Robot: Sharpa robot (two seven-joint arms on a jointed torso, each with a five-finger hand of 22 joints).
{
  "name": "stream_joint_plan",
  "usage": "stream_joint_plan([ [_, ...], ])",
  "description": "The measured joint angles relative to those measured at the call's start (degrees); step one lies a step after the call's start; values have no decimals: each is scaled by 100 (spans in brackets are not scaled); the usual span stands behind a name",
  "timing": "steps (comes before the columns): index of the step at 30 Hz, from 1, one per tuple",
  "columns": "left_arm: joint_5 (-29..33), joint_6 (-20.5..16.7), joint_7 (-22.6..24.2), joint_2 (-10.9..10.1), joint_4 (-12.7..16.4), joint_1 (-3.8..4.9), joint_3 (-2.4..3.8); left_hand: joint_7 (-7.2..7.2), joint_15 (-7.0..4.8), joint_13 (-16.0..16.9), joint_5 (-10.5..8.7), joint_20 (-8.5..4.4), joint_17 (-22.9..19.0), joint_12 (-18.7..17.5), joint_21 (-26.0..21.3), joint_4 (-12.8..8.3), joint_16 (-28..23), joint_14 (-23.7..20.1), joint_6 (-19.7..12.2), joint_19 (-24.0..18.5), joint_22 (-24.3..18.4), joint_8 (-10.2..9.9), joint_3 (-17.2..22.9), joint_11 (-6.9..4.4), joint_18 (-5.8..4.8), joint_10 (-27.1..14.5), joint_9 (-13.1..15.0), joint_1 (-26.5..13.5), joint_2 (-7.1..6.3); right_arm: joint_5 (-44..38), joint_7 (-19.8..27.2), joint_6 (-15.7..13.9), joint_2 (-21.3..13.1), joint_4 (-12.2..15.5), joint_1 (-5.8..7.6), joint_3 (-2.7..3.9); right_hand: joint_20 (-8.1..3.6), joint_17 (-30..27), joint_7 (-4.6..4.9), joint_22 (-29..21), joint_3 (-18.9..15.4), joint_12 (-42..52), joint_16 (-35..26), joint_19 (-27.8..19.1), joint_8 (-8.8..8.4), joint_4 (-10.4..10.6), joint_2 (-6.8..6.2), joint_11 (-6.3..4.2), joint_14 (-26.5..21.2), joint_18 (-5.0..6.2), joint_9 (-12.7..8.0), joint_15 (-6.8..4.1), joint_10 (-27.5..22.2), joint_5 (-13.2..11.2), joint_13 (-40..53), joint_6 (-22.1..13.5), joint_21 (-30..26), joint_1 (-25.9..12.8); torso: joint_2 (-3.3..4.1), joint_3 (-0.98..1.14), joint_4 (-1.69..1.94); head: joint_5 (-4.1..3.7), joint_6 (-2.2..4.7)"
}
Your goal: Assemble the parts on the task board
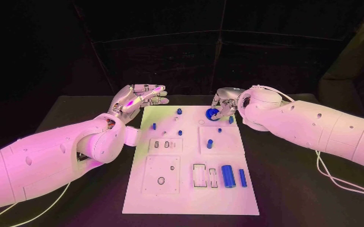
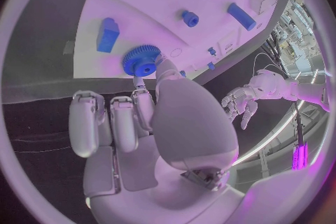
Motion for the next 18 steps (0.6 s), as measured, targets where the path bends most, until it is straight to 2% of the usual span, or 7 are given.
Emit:
stream_joint_plan([
  [18,-1,6,-10,0,-5,-1,0,0,0,0,0,21,0,-23,0,0,0,0,0,20,1,0,0,0,0,0,0,0,0,-38,29,2,9,-45,1,-1,-2,-1,-17,-1,166,163,26,21,33,-198,141,-21,0,1,5,0,104,28,10,108,44,142,0,1,-3,-1,-12],
])
